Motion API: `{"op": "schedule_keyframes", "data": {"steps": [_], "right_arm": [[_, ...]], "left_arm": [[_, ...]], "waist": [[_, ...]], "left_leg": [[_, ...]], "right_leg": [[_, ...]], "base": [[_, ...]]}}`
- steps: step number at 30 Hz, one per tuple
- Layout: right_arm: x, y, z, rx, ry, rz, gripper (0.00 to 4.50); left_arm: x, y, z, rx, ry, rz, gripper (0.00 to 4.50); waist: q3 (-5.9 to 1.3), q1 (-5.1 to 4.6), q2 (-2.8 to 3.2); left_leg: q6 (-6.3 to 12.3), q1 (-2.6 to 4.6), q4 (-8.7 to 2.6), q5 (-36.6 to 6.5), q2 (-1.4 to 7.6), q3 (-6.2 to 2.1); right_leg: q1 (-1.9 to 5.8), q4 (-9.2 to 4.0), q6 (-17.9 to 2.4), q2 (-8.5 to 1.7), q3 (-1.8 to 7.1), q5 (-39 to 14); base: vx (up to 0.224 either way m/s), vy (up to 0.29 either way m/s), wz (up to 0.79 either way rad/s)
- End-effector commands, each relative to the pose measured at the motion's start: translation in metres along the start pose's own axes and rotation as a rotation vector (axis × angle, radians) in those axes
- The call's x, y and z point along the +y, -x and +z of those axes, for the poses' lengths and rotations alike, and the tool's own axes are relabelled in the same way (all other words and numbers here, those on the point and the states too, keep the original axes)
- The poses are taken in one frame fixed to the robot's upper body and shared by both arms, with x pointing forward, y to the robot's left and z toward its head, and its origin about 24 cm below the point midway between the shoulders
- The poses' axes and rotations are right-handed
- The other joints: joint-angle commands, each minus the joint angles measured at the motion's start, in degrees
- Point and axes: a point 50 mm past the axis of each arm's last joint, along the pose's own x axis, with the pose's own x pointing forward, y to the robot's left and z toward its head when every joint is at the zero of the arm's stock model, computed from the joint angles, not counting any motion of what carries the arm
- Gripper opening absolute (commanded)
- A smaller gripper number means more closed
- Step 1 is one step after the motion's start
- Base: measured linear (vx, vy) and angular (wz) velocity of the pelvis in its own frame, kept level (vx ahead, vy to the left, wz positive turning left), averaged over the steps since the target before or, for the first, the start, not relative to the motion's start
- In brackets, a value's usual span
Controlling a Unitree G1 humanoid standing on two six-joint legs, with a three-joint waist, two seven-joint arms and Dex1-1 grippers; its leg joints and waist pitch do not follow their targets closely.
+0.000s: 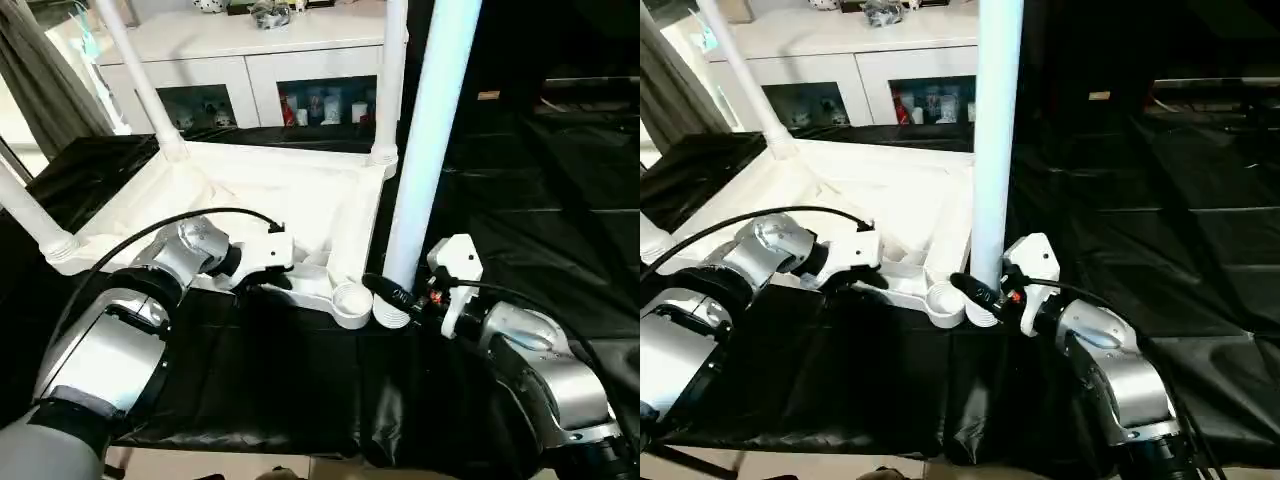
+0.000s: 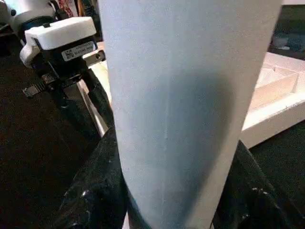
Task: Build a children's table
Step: Insert table leg to table base
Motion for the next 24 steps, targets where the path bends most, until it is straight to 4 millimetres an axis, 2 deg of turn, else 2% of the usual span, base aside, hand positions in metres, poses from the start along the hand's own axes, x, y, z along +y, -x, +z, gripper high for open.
{"op": "schedule_keyframes", "data": {"steps": [1,3,5,6,7,8,9,10,11,12,13,14,15,16,17,18,19,20,21,22,23,24], "right_arm": [[0.004,-0.003,0.009,-0.033,0.034,0.012,1.86],[0.004,-0.001,0.009,-0.033,0.034,0.003,1.86],[0.004,0.0,0.009,-0.034,0.035,-0.001,1.86],[0.004,0.001,0.009,-0.036,0.034,-0.005,1.86],[0.003,0.002,0.01,-0.037,0.032,-0.008,1.86],[0.001,0.002,0.009,-0.036,0.031,-0.016,1.86],[0.001,0.002,0.009,-0.036,0.031,-0.016,1.86],[0.001,0.001,0.009,-0.034,0.032,-0.019,1.86],[0.0,0.001,0.009,-0.033,0.034,-0.021,1.86],[-0.003,0.0,0.011,-0.038,0.033,-0.038,1.86],[-0.003,0.0,0.011,-0.038,0.033,-0.038,1.86],[-0.006,-0.001,0.012,-0.041,0.026,-0.058,1.86],[-0.012,-0.002,0.013,-0.043,0.007,-0.103,1.86],[-0.015,-0.002,0.013,-0.042,-0.001,-0.119,1.86],[-0.019,-0.003,0.013,-0.042,-0.017,-0.15,1.86],[-0.021,-0.004,0.013,-0.044,-0.025,-0.165,1.86],[-0.023,-0.006,0.014,-0.051,-0.036,-0.182,1.86],[-0.023,-0.006,0.014,-0.051,-0.036,-0.182,1.86],[-0.026,-0.009,0.016,-0.065,-0.068,-0.204,1.86],[-0.026,-0.009,0.016,-0.065,-0.068,-0.204,1.86],[-0.029,-0.012,0.018,-0.076,-0.101,-0.22,1.86],[-0.03,-0.013,0.019,-0.079,-0.116,-0.226,1.86]], "left_arm": [[0.005,0.008,-0.001,0.035,-0.015,0.023,1.2],[0.003,0.006,-0.004,0.061,0.003,0.018,1.13],[0.003,0.006,-0.007,0.075,0.015,0.014,0.84],[0.002,0.005,-0.008,0.063,0.055,0.012,0.78],[0.002,0.005,-0.009,0.052,0.083,0.011,0.78],[0.001,0.004,-0.009,0.01,0.15,0.015,0.76],[0.001,0.004,-0.009,0.01,0.15,0.015,0.67],[0.001,0.004,-0.01,-0.01,0.178,0.008,0.67],[0.0,0.004,-0.011,-0.021,0.205,0.002,0.45],[-0.003,0.004,-0.015,-0.031,0.27,-0.017,0.44],[-0.003,0.004,-0.015,-0.031,0.27,-0.017,0.44],[-0.005,0.004,-0.018,-0.038,0.305,-0.036,0.41],[-0.01,0.003,-0.02,-0.093,0.372,-0.076,0.33],[-0.011,0.002,-0.021,-0.109,0.397,-0.079,0.27],[-0.014,0.0,-0.023,-0.141,0.448,-0.084,0.24],[-0.016,-0.002,-0.026,-0.147,0.469,-0.084,0.24],[-0.021,-0.004,-0.031,-0.139,0.486,-0.09,0.22],[-0.021,-0.004,-0.031,-0.139,0.486,-0.09,0.19],[-0.028,-0.01,-0.039,-0.118,0.507,-0.083,0.15],[-0.028,-0.01,-0.039,-0.118,0.507,-0.083,0.14],[-0.034,-0.016,-0.041,-0.144,0.477,-0.053,0.11],[-0.036,-0.018,-0.04,-0.164,0.475,-0.037,0.07]], "waist": [[-3.75,-0.2,-0.46],[-3.75,-0.37,-0.02],[-3.81,-0.62,-0.19],[-3.82,-0.63,-0.5],[-3.93,-0.7,-0.16],[-3.87,-0.94,-0.84],[-3.9,-0.9,-0.48],[-3.88,-1.08,-0.82],[-3.9,-1.15,-0.8],[-3.94,-1.11,-1.61],[-4.04,-0.97,-1.14],[-4.08,-1.03,-1.49],[-4.07,-1.04,-2.17],[-4.14,-1.0,-1.88],[-4.05,-1.09,-2.56],[-4.03,-0.99,-2.82],[-3.95,-1.07,-2.36],[-3.95,-1.11,-2.22],[-3.94,-1.0,-3.39],[-3.73,-1.17,-2.96],[-3.75,-1.11,-3.36],[-3.61,-1.21,-3.89]], "left_leg": [[3.05,1.0,-4.61,-10.7,4.79,-2.28],[3.3,0.93,-4.48,-10.0,4.69,-2.26],[3.68,0.94,-4.54,-9.5,4.81,-2.27],[3.85,0.9,-4.58,-9.2,4.83,-2.26],[4.23,0.9,-4.5,-8.5,4.83,-2.26],[4.81,0.87,-4.62,-8.2,4.91,-2.22],[4.92,0.87,-4.52,-7.9,4.88,-2.25],[5.26,0.78,-4.59,-7.7,4.89,-2.21],[5.71,0.75,-4.51,-7.5,4.86,-2.19],[6.06,0.74,-4.49,-7.0,4.81,-2.07],[6.24,0.69,-4.34,-6.2,4.78,-2.12],[7.13,0.51,-4.26,-4.8,4.78,-2.11],[7.88,0.44,-4.19,-3.8,4.66,-1.95],[8.13,0.45,-4.08,-3.4,4.59,-1.91],[8.57,0.25,-4.09,-2.7,4.45,-1.89],[8.81,0.39,-4.11,-2.7,4.52,-1.72],[8.97,0.39,-4.12,-2.7,4.64,-1.78],[8.97,0.37,-4.21,-2.9,4.79,-1.84],[9.12,0.53,-4.32,-3.2,4.96,-1.81],[9.01,0.48,-4.53,-4.0,5.03,-1.79],[8.52,0.63,-4.61,-4.6,5.16,-1.82],[8.44,0.5,-4.77,-4.8,5.22,-1.71]], "right_leg": [[2.87,-4.53,-15.1,-5.89,2.76,1.2],[2.86,-4.63,-14.8,-5.9,2.77,0.9],[2.86,-4.63,-14.5,-5.84,2.69,1.4],[2.9,-4.6,-14.5,-5.87,2.69,1.5],[2.82,-4.43,-14.6,-5.88,2.59,2.0],[2.74,-4.56,-14.7,-5.83,2.57,2.4],[2.74,-4.34,-15.0,-5.96,2.54,2.5],[2.77,-4.48,-15.2,-6.01,2.48,2.4],[2.7,-4.49,-15.4,-6.03,2.49,2.4],[2.71,-4.51,-15.4,-6.02,2.49,2.7],[2.77,-4.23,-15.7,-6.23,2.51,3.1],[2.7,-4.06,-15.8,-6.19,2.42,4.2],[2.61,-4.01,-15.9,-6.24,2.37,4.7],[2.58,-3.97,-16.0,-6.33,2.33,4.8],[2.6,-3.9,-16.1,-6.32,2.24,4.2],[2.43,-4.23,-15.9,-6.28,2.25,3.4],[2.28,-4.21,-15.9,-6.25,2.24,2.5],[2.29,-4.2,-15.8,-6.24,2.24,2.2],[2.25,-4.17,-15.7,-6.15,2.29,2.0],[2.08,-4.31,-15.5,-6.21,2.3,0.8],[2.24,-4.42,-15.4,-6.45,2.42,-0.5],[2.28,-4.55,-15.3,-6.49,2.44,-1.0]], "base": [[0.0,0.0,0.0],[0.0,0.0,0.0],[0.0,0.0,0.0],[0.0,0.0,0.0],[0.0,0.0,0.0],[0.0,0.0,0.0],[0.0,0.0,0.0],[0.0,0.0,0.0],[0.0,0.0,0.0],[0.0,0.0,0.0],[0.0,0.0,0.0],[0.0,0.0,0.0],[0.0,0.0,0.0],[0.0,0.0,0.0],[0.0,0.0,0.0],[0.0,0.0,0.0],[0.0,0.0,0.0],[0.0,0.0,0.0],[0.0,0.0,0.0],[0.0,0.0,0.0],[0.0,0.0,0.0],[0.0,0.0,0.0]]}}
